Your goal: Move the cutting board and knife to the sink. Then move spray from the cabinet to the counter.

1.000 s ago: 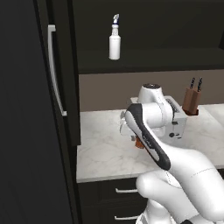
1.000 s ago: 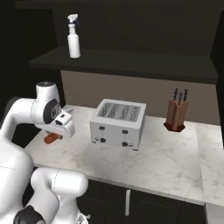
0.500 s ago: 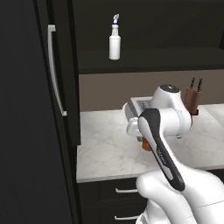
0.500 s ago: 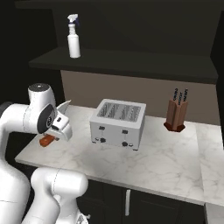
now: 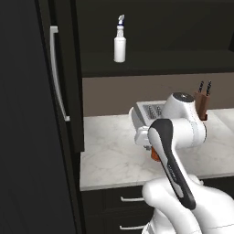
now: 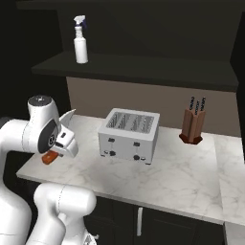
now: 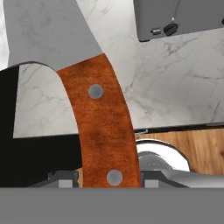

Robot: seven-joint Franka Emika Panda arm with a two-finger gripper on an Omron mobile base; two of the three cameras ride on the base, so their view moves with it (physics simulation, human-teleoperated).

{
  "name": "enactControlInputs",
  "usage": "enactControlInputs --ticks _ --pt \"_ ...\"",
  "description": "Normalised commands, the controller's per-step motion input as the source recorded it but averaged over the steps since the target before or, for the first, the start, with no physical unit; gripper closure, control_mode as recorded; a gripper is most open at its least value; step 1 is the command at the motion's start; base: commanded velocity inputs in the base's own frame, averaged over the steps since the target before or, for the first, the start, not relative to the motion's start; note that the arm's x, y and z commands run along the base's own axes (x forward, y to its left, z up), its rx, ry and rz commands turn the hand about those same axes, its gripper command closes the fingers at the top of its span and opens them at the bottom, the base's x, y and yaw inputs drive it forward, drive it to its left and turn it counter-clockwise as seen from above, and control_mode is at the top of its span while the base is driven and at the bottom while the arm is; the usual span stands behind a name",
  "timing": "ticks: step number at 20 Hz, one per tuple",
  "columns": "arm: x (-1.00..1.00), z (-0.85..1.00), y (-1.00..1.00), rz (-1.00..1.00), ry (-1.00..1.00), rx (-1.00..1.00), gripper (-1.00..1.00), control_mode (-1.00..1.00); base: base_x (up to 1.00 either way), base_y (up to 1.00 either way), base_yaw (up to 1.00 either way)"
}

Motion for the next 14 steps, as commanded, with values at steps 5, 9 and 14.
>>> enactControlInputs --ticks 5,9,14 --pt "0.0 0.0 0.0 0.0 0.0 0.0 1.0 1.0 -0.15 -0.03 0.0" --pt "0.0 0.0 0.0 0.0 0.0 0.0 1.0 1.0 -0.51 -0.02 -0.02" --pt "0.0 0.0 0.0 0.0 0.0 0.0 1.0 1.0 -0.62 -0.03 -0.05"
